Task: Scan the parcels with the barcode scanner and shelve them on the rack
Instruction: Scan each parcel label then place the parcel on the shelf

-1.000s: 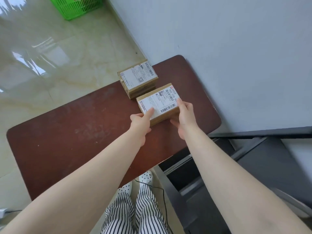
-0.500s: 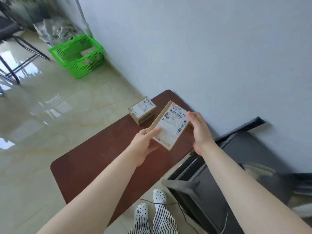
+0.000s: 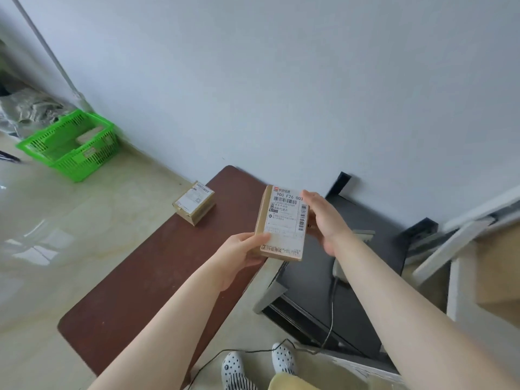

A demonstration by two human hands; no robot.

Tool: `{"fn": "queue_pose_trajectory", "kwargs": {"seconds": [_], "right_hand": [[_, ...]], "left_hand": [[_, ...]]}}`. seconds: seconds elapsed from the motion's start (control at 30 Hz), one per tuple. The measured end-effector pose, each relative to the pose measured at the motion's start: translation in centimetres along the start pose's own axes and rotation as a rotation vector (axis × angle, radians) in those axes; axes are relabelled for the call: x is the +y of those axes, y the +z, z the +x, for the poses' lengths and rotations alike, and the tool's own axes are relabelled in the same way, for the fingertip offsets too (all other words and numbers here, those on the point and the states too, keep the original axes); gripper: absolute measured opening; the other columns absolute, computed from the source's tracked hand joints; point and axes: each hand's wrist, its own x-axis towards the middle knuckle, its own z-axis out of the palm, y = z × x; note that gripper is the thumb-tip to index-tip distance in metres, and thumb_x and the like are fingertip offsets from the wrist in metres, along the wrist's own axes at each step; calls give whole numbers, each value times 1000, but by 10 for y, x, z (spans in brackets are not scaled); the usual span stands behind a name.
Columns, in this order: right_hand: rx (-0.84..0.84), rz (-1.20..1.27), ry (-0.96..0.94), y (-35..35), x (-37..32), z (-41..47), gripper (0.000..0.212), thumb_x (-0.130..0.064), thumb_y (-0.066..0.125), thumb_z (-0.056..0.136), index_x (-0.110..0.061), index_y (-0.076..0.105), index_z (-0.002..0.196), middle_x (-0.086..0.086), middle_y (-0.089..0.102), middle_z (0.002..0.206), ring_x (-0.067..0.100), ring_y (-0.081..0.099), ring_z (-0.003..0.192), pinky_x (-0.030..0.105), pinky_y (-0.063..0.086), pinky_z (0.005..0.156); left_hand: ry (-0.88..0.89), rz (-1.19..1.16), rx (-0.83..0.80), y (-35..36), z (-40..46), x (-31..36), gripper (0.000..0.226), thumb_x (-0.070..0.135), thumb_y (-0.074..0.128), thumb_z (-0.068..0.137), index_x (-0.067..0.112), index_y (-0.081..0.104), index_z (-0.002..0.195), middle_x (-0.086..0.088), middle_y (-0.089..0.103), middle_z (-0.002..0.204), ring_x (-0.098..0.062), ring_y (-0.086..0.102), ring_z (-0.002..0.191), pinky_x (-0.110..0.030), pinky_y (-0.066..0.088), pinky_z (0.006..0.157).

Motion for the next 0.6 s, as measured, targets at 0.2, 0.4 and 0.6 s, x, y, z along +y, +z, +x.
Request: {"fn": "queue_pose_trajectory", "kwargs": {"seconds": [0.2, 0.4, 0.6], "right_hand": [[91, 49, -17, -30, 4, -12, 49, -57, 51, 95, -14, 62, 115, -3, 71, 106, 17, 65, 104, 32, 52, 89], [771, -28, -57, -73, 69, -10, 21, -30, 65, 91, -19, 55, 106, 3, 64, 107, 25, 64, 96, 42, 52, 85], [851, -268, 289, -87, 124, 1, 57, -36, 77, 83, -7, 50, 124, 17, 55, 131, 38, 48, 124, 47, 45, 95]], "left_hand": [[7, 71, 29, 30, 9, 3, 37, 44, 65, 94, 17, 69, 120, 3, 78, 108, -14, 71, 108, -28, 52, 95], [-3, 55, 100, 43, 13, -8, 37, 42, 68, 93, 18, 67, 122, 4, 78, 108, -10, 73, 103, -23, 52, 85], [-41, -7, 187, 36, 14, -21, 37, 33, 70, 93, 16, 64, 125, 1, 78, 110, -14, 73, 105, -36, 49, 106]]}}
